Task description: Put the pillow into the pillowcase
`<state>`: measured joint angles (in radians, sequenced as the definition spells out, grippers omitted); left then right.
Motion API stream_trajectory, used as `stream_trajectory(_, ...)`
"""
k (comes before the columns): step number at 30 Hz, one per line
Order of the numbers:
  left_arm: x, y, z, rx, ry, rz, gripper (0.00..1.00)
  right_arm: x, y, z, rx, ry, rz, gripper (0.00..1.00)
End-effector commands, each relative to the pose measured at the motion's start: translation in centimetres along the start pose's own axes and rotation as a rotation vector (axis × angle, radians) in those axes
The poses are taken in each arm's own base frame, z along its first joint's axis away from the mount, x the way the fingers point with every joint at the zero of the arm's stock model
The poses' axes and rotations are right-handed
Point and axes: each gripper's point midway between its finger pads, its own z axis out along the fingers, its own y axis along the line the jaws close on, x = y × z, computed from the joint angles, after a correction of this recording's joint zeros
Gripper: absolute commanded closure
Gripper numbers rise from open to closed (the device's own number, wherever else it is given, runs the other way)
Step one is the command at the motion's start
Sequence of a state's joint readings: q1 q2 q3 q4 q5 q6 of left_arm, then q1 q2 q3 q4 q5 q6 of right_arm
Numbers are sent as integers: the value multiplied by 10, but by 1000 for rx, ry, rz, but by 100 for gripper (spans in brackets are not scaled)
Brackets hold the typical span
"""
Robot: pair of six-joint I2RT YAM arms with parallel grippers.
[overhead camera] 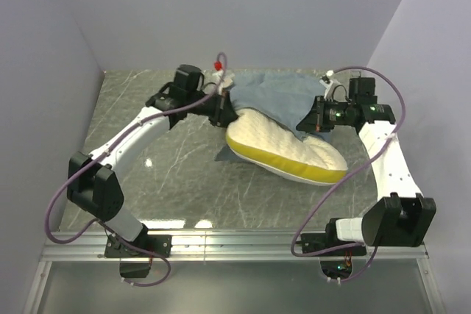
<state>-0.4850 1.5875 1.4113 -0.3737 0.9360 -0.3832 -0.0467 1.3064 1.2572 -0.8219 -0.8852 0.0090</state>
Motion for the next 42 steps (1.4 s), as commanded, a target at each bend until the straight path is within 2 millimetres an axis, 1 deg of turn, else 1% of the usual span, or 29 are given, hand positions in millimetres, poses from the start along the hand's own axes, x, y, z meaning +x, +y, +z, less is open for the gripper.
stream_trajectory(1, 48, 41, 33, -196, 158, 140, 100, 17, -48, 25, 189, 112, -137, 100)
stream_trajectory(2, 69, 63, 37, -237, 211, 101, 100, 30, -64, 32, 258, 166, -149, 100)
stream_trajectory(4, 90, 98, 33, -336, 262, 96, 100, 68, -96, 46, 308, 317, -162, 100)
stream_trajectory(5, 117, 115, 32, -372, 319, 62, 100, 79, -113, 47, 369, 370, -171, 100)
stream_trajectory(6, 129, 124, 29, -387, 350, 55, 100, 91, -121, 51, 376, 423, -191, 100)
stream_trajectory(7, 143, 133, 26, -402, 391, 58, 100, 102, -135, 58, 394, 476, -178, 100)
stream_trajectory(8, 163, 138, 23, -402, 432, 21, 100, 107, -142, 62, 405, 503, -174, 100)
stream_trajectory(9, 172, 142, 20, -393, 453, 34, 100, 110, -149, 65, 419, 526, -181, 100)
stream_trajectory(10, 178, 144, 20, -393, 455, 36, 100, 119, -158, 72, 424, 567, -171, 100)
stream_trajectory(11, 190, 145, 16, -390, 468, 22, 99, 121, -162, 75, 434, 587, -176, 100)
stream_trajectory(12, 194, 144, 15, -377, 472, 23, 97, 129, -170, 80, 457, 637, -190, 100)
stream_trajectory(14, 201, 145, 9, -376, 457, 19, 91, 136, -177, 86, 484, 681, -218, 100)
stream_trajectory(15, 201, 146, 6, -376, 444, 13, 81, 141, -183, 89, 493, 709, -228, 100)
stream_trajectory(17, 200, 150, -7, -373, 415, -12, 71, 145, -187, 93, 520, 747, -265, 100)
stream_trajectory(18, 198, 155, -12, -376, 406, -2, 64, 149, -188, 95, 522, 763, -272, 100)
stream_trajectory(19, 192, 161, -21, -383, 383, -5, 61, 148, -186, 97, 519, 770, -284, 100)
stream_trajectory(20, 191, 160, -26, -364, 378, 0, 58, 143, -186, 100, 523, 762, -293, 100)
stream_trajectory(21, 187, 167, -34, -366, 376, 49, 53, 144, -187, 100, 525, 770, -294, 100)
stream_trajectory(22, 186, 169, -38, -367, 385, 79, 51, 144, -188, 100, 529, 777, -298, 100)
stream_trajectory(23, 178, 169, -39, -358, 388, 126, 50, 143, -188, 100, 528, 780, -304, 100)
stream_trajectory(26, 177, 163, -46, -292, 424, 287, 43, 145, -188, 100, 525, 785, -304, 100)
stream_trajectory(27, 176, 164, -47, -264, 434, 382, 41, 145, -188, 99, 523, 786, -303, 100)
stream_trajectory(30, 175, 158, -45, -173, 426, 566, 33, 147, -187, 99, 516, 791, -296, 100)
stream_trajectory(33, 166, 151, -34, -104, 385, 738, 28, 149, -184, 100, 499, 794, -288, 100)
stream_trajectory(35, 165, 154, -27, -89, 385, 820, 24, 151, -183, 100, 493, 801, -281, 100)
stream_trajectory(36, 168, 153, -21, -64, 402, 882, 23, 152, -182, 100, 487, 802, -278, 100)
stream_trajectory(39, 191, 163, -8, -33, 532, 969, 24, 152, -179, 100, 468, 805, -270, 100)
stream_trajectory(40, 200, 168, -6, -28, 571, 972, 23, 153, -175, 102, 444, 802, -264, 100)
stream_trajectory(42, 206, 172, -4, -29, 618, 1001, 24, 151, -170, 104, 423, 794, -262, 100)
